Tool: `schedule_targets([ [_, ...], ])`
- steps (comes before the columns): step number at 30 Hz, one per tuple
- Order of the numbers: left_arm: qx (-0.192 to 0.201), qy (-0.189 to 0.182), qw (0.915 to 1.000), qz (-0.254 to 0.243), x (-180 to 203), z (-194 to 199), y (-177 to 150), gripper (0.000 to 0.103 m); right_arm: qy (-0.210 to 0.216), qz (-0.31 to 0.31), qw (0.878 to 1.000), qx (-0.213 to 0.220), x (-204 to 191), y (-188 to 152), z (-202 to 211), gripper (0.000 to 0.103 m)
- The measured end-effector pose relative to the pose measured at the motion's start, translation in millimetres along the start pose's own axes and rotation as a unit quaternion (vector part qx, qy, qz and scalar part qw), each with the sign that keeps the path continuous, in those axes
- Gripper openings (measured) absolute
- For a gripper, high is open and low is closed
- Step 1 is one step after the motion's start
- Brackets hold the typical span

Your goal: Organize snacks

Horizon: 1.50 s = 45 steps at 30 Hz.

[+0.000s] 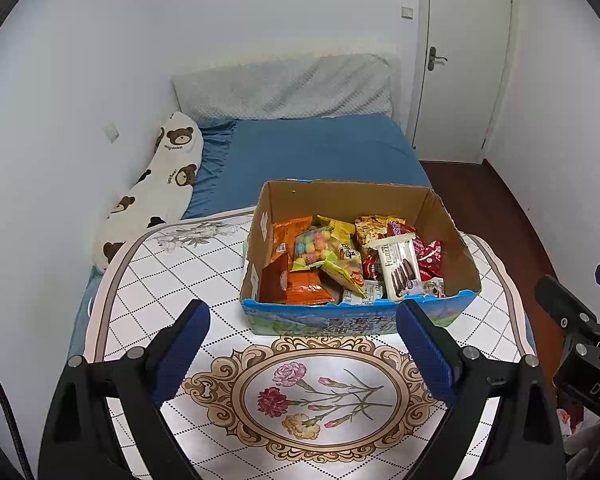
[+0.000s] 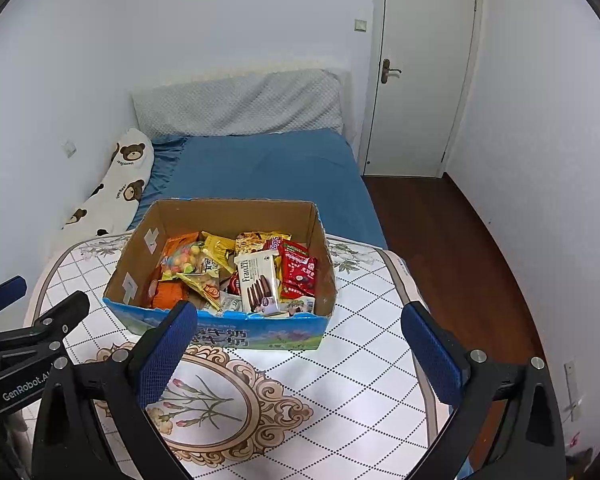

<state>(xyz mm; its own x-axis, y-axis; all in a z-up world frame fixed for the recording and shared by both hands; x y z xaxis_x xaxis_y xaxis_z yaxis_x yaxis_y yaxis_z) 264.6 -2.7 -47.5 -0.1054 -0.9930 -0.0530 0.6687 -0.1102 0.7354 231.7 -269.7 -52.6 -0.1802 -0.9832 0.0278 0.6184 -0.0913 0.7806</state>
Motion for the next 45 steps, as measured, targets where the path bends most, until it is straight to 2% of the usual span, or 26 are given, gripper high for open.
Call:
schedule_targets([
  [18, 0.015, -0.004, 0.9999, -0.003, 2, 13, 6, 0.095, -0.003, -0.008, 1.0, 0.007, 7, 5, 12, 0.103],
  [45, 0.016, -0.006, 0.9998, -0.005, 3, 21, 8, 0.095, -0.004, -0.024, 1.0, 0.004, 16, 1, 19, 0.103],
])
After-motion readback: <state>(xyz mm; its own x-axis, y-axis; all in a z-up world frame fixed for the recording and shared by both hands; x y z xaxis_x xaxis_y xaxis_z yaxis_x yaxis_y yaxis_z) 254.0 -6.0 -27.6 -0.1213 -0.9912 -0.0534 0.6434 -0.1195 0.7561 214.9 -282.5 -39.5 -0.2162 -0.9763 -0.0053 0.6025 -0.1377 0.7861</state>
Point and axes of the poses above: each gripper's, at about its wrist camera, not at the fingertips, and z roughly against the way its jaws point, x to its right, y to its top, the point moved 5 cm from there along -z, roughly the way its jaws point, and after that the axes turned 9 degrees about x, right-handed, at the moved point
